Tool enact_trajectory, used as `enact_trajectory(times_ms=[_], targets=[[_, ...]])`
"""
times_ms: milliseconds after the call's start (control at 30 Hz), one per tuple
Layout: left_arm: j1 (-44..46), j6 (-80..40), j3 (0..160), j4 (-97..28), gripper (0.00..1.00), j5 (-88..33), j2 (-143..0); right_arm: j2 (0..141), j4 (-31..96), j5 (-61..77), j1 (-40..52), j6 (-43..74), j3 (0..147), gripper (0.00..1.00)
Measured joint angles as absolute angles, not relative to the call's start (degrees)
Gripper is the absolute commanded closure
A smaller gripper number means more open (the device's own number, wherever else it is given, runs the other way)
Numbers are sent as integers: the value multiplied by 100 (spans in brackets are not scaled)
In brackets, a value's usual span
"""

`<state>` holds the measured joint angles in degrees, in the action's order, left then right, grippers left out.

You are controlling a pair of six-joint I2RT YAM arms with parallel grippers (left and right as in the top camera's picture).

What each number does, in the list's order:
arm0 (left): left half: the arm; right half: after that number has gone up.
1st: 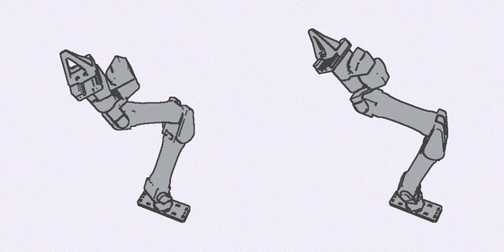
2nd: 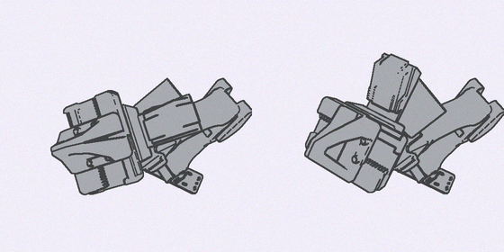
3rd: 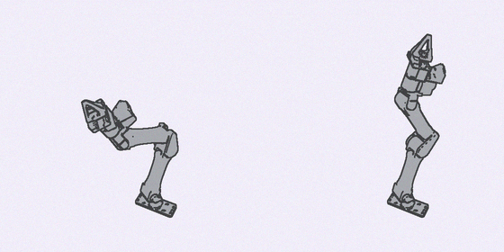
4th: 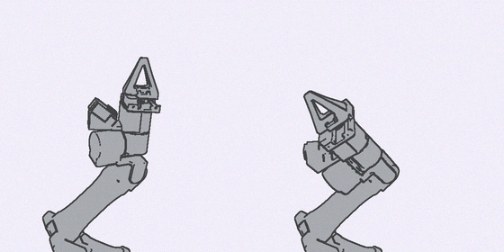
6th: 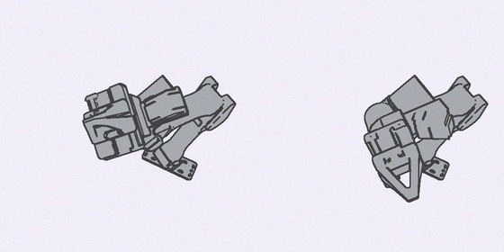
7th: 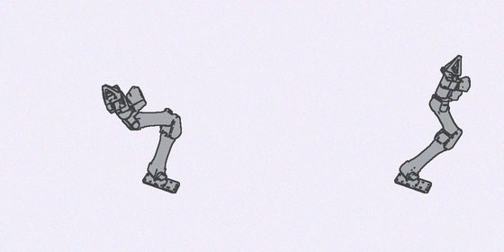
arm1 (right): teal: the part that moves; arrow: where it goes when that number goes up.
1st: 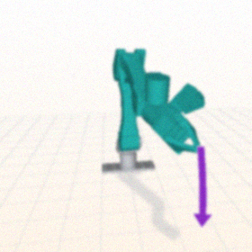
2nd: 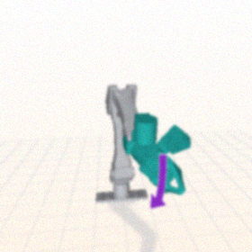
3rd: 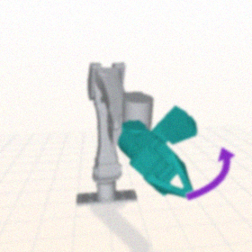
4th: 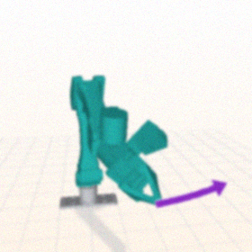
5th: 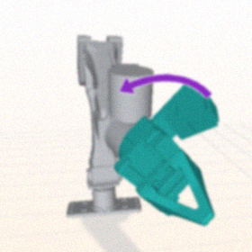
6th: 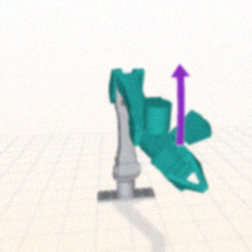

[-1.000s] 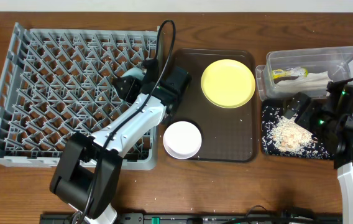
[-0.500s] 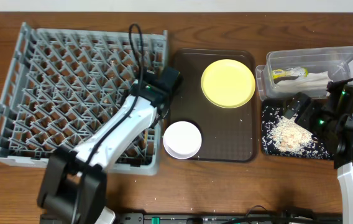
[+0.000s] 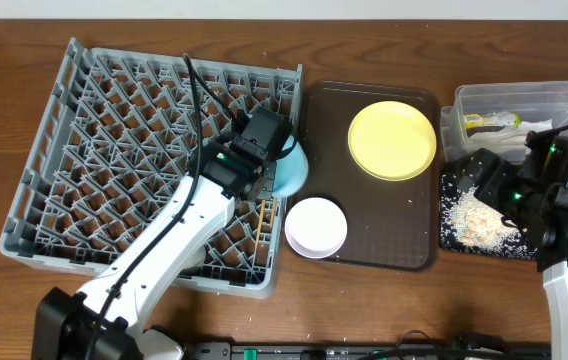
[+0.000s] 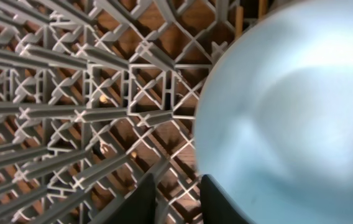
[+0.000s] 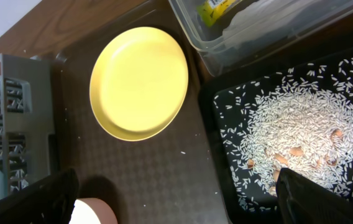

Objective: Sort waste into correct bins and load items into the dishwasher

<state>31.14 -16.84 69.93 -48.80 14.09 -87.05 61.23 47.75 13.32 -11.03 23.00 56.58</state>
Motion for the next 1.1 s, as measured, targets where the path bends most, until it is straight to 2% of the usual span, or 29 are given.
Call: enact_trajectory(times_ms=[33, 433, 467, 500, 533, 600, 767, 1100], targets=[[3114, -1695, 6993, -4875, 92, 1380, -8713, 6123, 4775, 1332, -1103, 2300, 5658, 1], [3037, -1669, 6993, -4893, 92, 1839, -8744, 6123, 4777, 1332, -1103, 2300, 5658, 1], [2976, -1669, 6993, -4904, 89, 1859, -8744, 6123, 4777, 1332, -1103, 2300, 5658, 1], [2895, -1664, 6993, -4906, 83, 1870, -8744, 6123, 4775, 1332, -1103, 2300, 5658, 1], [2799, -1647, 6993, -4904, 70, 1876, -8744, 6123, 4775, 1332, -1103, 2300, 5658, 1], [2554, -1647, 6993, -4875, 63, 1782, -8744, 6123, 4775, 1332, -1103, 2300, 5658, 1], [1929, -1662, 6993, -4711, 56, 808, -8744, 6123, 4777, 1332, -1103, 2300, 5658, 1], [1090, -1402, 6993, -4584, 55, -1098, -8742, 6123, 4775, 1332, -1103, 2300, 5658, 1]])
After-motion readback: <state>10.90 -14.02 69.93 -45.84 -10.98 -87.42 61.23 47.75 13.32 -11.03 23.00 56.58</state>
